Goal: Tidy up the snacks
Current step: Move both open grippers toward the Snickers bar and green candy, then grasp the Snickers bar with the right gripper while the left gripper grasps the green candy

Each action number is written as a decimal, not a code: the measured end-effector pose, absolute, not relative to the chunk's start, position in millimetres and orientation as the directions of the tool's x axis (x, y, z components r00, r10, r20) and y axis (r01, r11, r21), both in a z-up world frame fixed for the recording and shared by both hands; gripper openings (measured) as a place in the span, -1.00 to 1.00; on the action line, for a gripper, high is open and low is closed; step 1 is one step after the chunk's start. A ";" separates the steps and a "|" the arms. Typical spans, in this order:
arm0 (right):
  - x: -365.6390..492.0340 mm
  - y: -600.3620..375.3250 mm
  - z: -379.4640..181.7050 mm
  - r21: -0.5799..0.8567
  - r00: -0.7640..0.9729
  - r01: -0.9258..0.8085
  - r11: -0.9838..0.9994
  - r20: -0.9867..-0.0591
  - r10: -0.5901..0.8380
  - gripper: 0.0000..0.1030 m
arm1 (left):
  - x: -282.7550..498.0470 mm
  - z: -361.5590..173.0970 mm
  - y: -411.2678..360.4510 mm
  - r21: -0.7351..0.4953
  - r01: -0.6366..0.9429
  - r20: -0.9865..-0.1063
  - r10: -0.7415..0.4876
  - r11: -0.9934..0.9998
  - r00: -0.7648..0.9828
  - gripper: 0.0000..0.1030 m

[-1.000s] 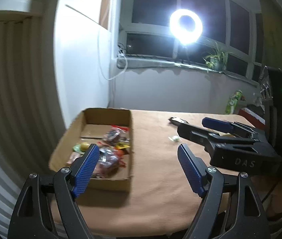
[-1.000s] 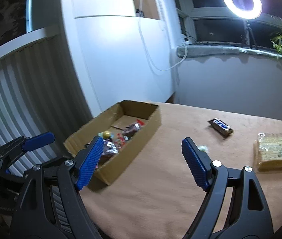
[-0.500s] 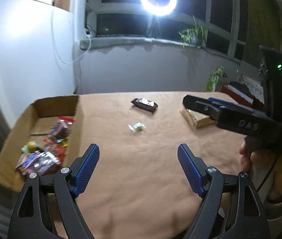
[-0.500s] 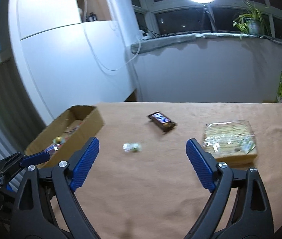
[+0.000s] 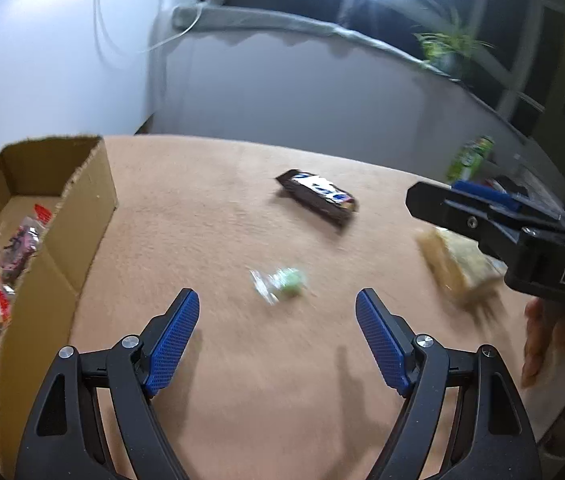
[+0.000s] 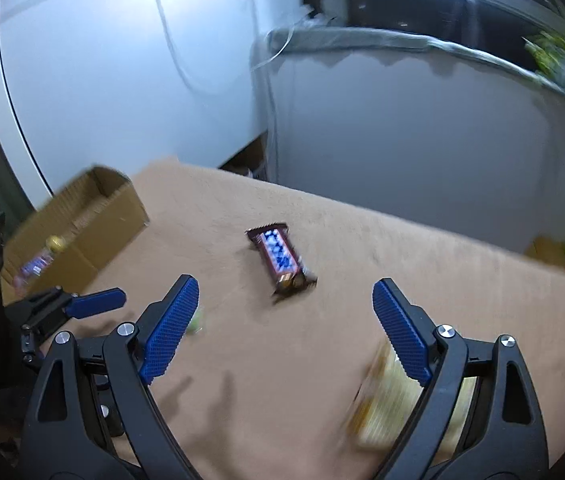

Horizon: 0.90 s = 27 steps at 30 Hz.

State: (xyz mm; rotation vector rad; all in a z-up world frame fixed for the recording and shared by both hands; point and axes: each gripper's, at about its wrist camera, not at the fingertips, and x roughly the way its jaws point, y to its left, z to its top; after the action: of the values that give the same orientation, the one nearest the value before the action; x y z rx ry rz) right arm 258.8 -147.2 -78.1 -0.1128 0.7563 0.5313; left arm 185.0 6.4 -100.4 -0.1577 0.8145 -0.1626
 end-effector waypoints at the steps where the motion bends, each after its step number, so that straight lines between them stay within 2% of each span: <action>1: 272.0 -139.7 -79.6 0.067 0.579 -0.527 0.847 -0.702 0.415 0.77 | 189.0 -103.5 6.7 -0.200 0.068 -0.719 -0.194 0.977 0.668 0.57; 5: 306.6 -117.4 -97.4 0.030 0.491 -0.595 0.803 -0.778 0.393 0.76 | 205.4 -115.1 5.5 -0.210 0.036 -0.757 -0.185 0.977 0.627 0.53; 8: 319.9 -109.7 -109.9 0.036 0.457 -0.610 0.792 -0.800 0.389 0.55 | 207.4 -118.2 1.7 -0.203 0.050 -0.765 -0.190 0.978 0.616 0.52; 9: 322.1 -108.1 -112.4 0.036 0.453 -0.611 0.791 -0.804 0.386 0.48 | 206.2 -118.5 0.0 -0.202 0.063 -0.764 -0.197 0.977 0.614 0.37; 11: 322.8 -105.8 -116.6 0.042 0.445 -0.615 0.788 -0.806 0.390 0.47 | 206.1 -119.6 -1.9 -0.179 0.062 -0.773 -0.180 0.982 0.609 0.15; 13: 320.8 -103.2 -119.4 0.050 0.434 -0.623 0.781 -0.808 0.398 0.42 | 207.7 -120.6 -4.5 -0.153 0.066 -0.779 -0.161 0.986 0.606 0.11; 18: 315.8 -101.7 -131.4 0.070 0.402 -0.636 0.769 -0.820 0.407 -0.42 | 204.9 -120.0 -8.1 -0.124 0.071 -0.778 -0.141 0.990 0.613 -0.15; 23: 304.5 -110.4 -132.1 0.104 0.423 -0.621 0.777 -0.790 0.444 -0.44 | 201.5 -119.2 2.2 -0.156 0.034 -0.767 -0.143 0.987 0.625 -0.51; 27: 292.8 -118.5 -128.6 0.125 0.453 -0.618 0.776 -0.751 0.481 -0.44 | 200.0 -120.1 11.8 -0.205 0.010 -0.758 -0.165 0.979 0.631 -0.69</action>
State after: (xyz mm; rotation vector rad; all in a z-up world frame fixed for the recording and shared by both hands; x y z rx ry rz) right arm 292.8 -118.5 -128.6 -0.1749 0.8659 0.6828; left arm 200.0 11.8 -120.1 -0.1881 0.8831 -0.1005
